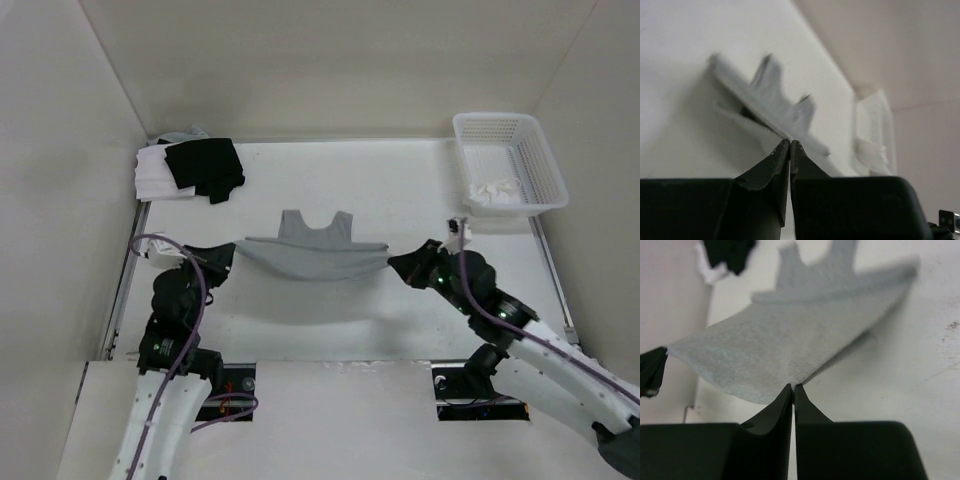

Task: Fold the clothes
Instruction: Fold the tank top

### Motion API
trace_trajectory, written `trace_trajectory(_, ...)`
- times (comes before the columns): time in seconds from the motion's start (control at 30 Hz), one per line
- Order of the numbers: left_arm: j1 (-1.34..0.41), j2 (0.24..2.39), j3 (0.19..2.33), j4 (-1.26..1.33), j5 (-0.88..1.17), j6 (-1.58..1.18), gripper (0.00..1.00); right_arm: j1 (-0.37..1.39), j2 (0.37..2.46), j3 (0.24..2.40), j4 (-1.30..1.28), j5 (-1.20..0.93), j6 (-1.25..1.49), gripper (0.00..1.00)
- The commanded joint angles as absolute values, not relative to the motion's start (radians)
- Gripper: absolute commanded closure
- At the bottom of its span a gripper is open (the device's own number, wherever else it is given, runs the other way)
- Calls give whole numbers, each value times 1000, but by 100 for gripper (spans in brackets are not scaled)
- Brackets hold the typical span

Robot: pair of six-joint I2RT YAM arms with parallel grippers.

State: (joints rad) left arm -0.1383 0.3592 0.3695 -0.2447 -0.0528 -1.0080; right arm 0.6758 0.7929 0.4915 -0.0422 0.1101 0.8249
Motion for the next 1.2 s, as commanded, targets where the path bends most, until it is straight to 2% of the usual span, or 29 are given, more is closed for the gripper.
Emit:
trace_trajectory(0.0, -180, 266, 588, -388, -109, -913, 100, 777, 574, 635, -381, 282, 787, 95)
trace_trajectory(0.1, -215, 227, 745, -477, -159, -856, 100, 924, 457, 791, -578, 409, 795, 95)
trace_trajectory(0.27, -222, 192, 902, -566, -172, -836, 100, 1218, 423, 1009, -771, 658, 854, 95)
trace_trajectory(0.37, -211, 187, 904, -587, -157, -838, 100, 1398, 443, 1048, -795, 785, 870, 94)
trace_trajectory(0.47, -220, 205, 813, -572, -146, -854, 100, 1466, 483, 1025, -799, 870, 865, 92)
trace_trajectory(0.53, -223, 236, 726, -529, -146, -867, 100, 1402, 508, 997, -781, 852, 858, 91)
trace_trajectory(0.6, -223, 290, 642, -453, -146, -873, 100, 1253, 544, 950, -720, 754, 807, 91)
trace_trajectory(0.7, -212, 426, 540, -286, -146, -873, 100, 904, 635, 833, -513, 423, 691, 92)
trace_trajectory(0.8, -197, 619, 486, -71, -161, -880, 100, 525, 828, 718, -257, 59, 654, 93)
trace_trajectory(0.87, -180, 760, 488, 53, -178, -882, 100, 371, 1002, 695, -105, -33, 655, 93)
trace_trajectory(1.03, -156, 1124, 596, 306, -150, -907, 100, 303, 1397, 862, 46, -80, 640, 93)
trace_trajectory(1.17, -127, 1300, 696, 383, -143, -922, 100, 262, 1589, 1040, 57, -129, 632, 93)
